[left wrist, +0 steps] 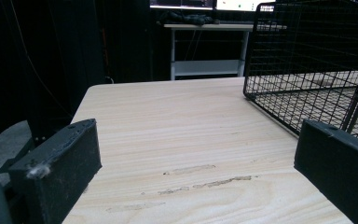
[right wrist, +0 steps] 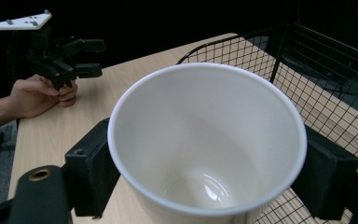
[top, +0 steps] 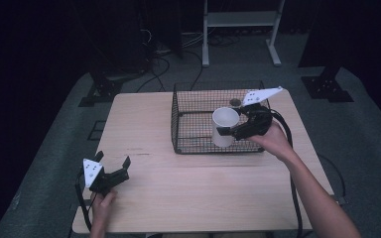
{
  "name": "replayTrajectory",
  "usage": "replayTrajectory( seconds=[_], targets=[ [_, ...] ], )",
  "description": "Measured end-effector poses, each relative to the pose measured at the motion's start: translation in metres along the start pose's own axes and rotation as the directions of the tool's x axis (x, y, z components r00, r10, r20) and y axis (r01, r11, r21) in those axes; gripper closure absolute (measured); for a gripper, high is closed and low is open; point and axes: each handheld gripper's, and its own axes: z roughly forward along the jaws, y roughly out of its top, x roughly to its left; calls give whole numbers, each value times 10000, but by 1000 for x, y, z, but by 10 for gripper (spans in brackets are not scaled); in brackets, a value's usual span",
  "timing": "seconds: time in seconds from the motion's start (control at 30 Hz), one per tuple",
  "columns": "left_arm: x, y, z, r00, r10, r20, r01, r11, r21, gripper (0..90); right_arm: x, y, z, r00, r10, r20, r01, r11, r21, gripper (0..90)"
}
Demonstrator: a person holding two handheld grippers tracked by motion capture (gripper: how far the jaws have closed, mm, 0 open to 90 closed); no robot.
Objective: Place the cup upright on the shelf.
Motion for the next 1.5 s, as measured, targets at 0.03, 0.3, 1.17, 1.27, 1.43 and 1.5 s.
replayTrajectory(
  seconds=[0.03, 0.3, 1.17, 1.27, 1.43, 1.5],
  targets=[
    [0, 0, 0, 10000, -1, -2, 1, 10000, -1, 0, -1, 1, 1, 10000, -48, 35, 48, 10000, -50, 184],
    [0, 0, 0, 10000, -18, 1, 18, 10000, -8, 0, -9, 9, 11, 10000, -9, 77, 9, 10000, 96, 184],
    [0, 0, 0, 10000, -37, 21, 37, 10000, 1, 0, -41, 21, 37, 9987, 356, 377, -375, 9980, 504, 184],
    [0, 0, 0, 10000, -41, 19, 41, 10000, 3, 0, -43, 23, 39, 9985, 373, 405, -396, 9975, 580, 184],
    [0, 0, 0, 10000, 10, 40, -10, 10000, 4, 0, -48, 24, 46, 9983, 417, 401, -440, 9974, 576, 184],
    [0, 0, 0, 10000, 9, 39, -9, 10000, 5, 0, -49, 23, 48, 9983, 428, 395, -453, 9970, 626, 184]
  ],
)
